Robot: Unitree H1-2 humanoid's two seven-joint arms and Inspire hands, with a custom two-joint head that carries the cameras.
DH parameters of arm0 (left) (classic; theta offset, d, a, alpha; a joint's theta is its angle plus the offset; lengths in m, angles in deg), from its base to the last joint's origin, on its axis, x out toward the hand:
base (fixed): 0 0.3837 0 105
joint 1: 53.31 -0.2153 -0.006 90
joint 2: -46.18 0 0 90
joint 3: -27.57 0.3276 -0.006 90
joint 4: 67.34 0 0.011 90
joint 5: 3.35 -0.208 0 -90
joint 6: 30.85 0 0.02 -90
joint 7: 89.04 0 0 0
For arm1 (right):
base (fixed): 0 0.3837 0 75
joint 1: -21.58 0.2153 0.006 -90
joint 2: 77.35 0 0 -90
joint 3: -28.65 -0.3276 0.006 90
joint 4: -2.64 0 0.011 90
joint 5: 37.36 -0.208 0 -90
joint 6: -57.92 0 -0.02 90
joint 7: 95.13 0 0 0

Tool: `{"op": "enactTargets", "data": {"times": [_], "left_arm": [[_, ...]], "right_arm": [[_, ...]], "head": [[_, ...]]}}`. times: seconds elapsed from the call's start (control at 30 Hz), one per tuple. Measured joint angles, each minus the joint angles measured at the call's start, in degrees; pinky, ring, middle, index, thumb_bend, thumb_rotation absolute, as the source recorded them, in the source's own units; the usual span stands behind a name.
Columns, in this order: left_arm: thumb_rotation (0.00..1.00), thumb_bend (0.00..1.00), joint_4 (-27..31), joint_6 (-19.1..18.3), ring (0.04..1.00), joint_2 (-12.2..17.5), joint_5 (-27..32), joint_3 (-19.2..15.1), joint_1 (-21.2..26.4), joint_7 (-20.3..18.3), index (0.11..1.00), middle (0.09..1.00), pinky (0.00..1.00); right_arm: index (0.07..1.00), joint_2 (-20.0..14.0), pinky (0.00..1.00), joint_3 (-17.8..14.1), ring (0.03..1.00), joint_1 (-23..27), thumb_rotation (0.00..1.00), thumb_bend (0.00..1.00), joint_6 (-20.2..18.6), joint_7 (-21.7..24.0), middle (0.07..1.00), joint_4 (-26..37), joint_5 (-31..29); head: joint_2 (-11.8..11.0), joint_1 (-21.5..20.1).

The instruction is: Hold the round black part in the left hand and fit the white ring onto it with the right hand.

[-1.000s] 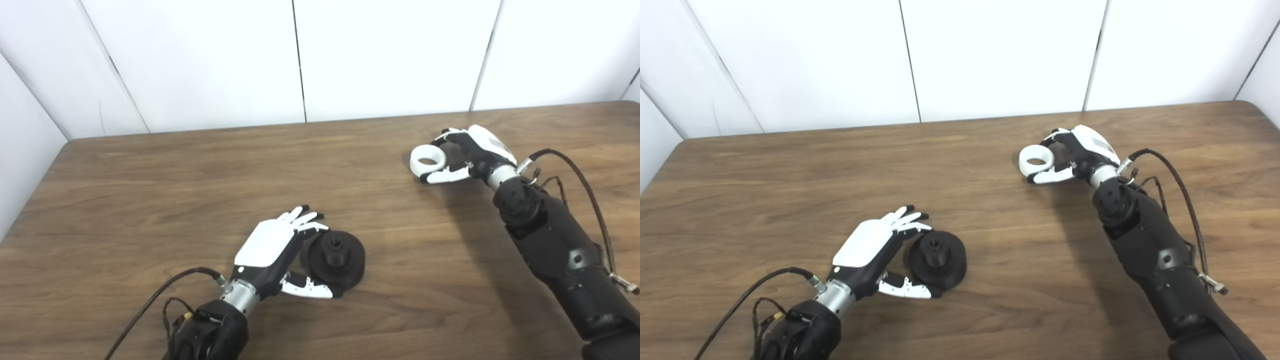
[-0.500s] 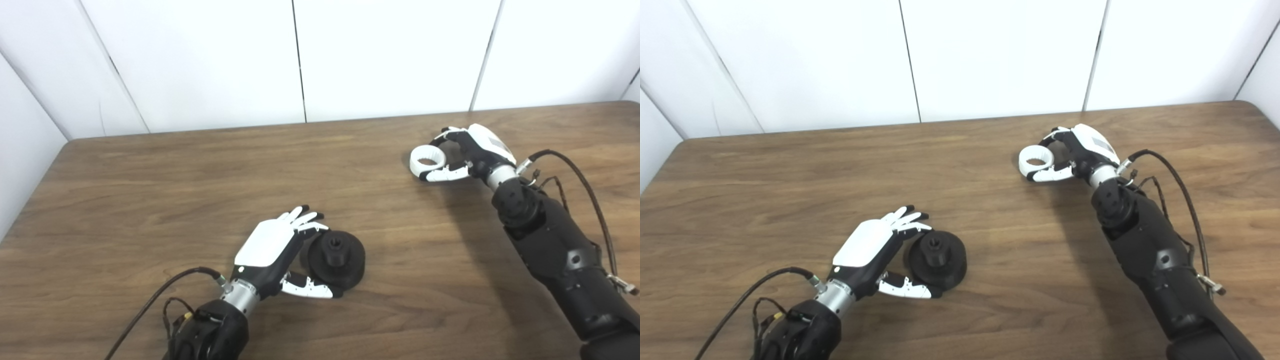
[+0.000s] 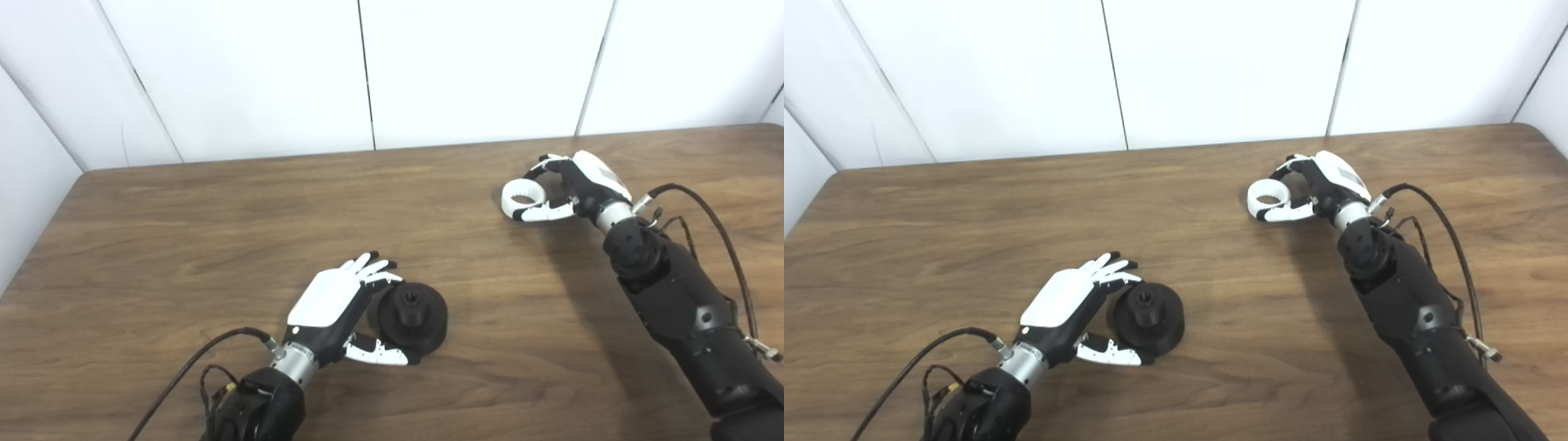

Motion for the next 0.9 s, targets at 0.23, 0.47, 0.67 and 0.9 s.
{"op": "enactTargets", "data": {"times": [0.23,0.47,0.67,0.9], "left_arm": [[0.39,0.80,0.00,-0.01,0.987,-0.20,0.04,-0.11,-0.05,-0.02,0.685,0.916,0.96],[0.39,0.80,0.00,-0.03,0.990,-0.28,0.04,-0.18,-0.14,-0.05,0.686,0.917,0.97],[0.39,0.80,0.00,-0.12,0.986,-0.29,0.03,-0.20,-0.14,-0.08,0.685,0.912,0.96],[0.39,0.80,0.00,0.00,0.986,-0.39,0.05,-0.27,-0.22,0.02,0.686,0.913,0.96]], "right_arm": [[0.657,0.02,0.85,0.00,0.955,0.00,0.24,0.73,-0.01,-0.09,0.903,0.02,-0.02],[0.648,0.06,0.83,-0.01,0.952,-0.01,0.22,0.73,0.03,-0.47,0.901,0.02,-0.04],[0.637,0.12,0.84,-0.15,0.949,-0.08,0.21,0.73,0.23,-0.69,0.896,0.02,-0.38],[0.631,0.15,0.83,-0.25,0.948,-0.34,0.20,0.74,0.72,-1.16,0.894,0.03,-0.72]], "head": [[0.00,0.09],[0.00,0.00],[0.00,0.00],[0.00,-0.17]]}}
